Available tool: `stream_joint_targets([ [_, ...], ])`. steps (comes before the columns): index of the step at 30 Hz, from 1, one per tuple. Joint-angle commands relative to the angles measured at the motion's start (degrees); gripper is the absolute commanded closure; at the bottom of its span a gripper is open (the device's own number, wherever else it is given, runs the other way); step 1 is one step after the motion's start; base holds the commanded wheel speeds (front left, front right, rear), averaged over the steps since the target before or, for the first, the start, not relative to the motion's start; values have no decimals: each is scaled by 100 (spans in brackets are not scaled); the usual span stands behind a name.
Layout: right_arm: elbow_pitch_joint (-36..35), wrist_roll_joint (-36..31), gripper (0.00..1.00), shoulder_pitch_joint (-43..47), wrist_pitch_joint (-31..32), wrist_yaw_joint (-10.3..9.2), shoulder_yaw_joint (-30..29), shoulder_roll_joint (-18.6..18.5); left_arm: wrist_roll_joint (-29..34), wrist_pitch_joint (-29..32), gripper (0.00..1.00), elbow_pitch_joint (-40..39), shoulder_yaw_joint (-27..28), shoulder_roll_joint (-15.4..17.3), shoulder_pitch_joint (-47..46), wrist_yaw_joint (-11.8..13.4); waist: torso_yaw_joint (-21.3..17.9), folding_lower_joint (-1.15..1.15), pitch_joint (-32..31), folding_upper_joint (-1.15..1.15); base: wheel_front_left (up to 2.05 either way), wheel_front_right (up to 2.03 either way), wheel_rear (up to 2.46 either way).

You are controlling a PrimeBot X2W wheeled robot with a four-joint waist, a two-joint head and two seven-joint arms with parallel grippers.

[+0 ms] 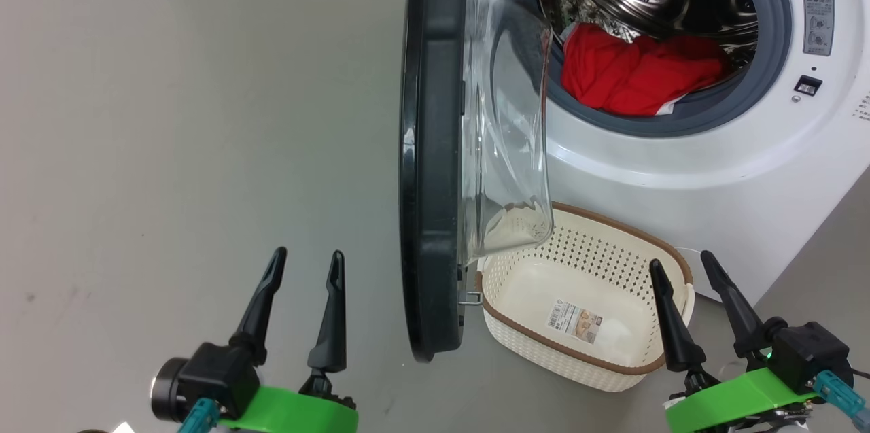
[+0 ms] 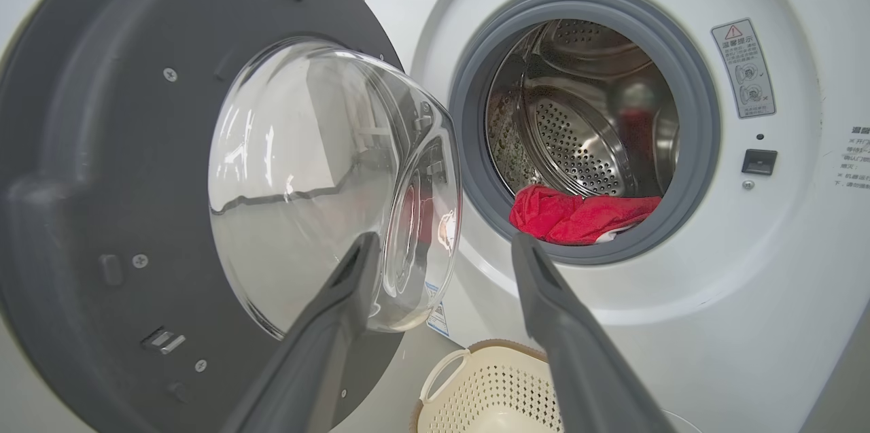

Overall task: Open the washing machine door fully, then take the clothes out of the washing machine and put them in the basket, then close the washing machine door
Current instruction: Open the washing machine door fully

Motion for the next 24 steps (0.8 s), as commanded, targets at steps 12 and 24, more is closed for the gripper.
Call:
stream_joint_targets([
  [12, -184, -25, 0, -5, -53, 36, 98, -21, 32, -45, 65, -30, 200, 60, -92, -24, -1, 0, -2, 0, 0, 0, 0],
  [24, -136, 97, 0, 50, -53, 36, 29, -20, 260, -45, 100, -682, -18, 60, -361, -122, -25, 0, -79, 0, 0, 0, 0],
])
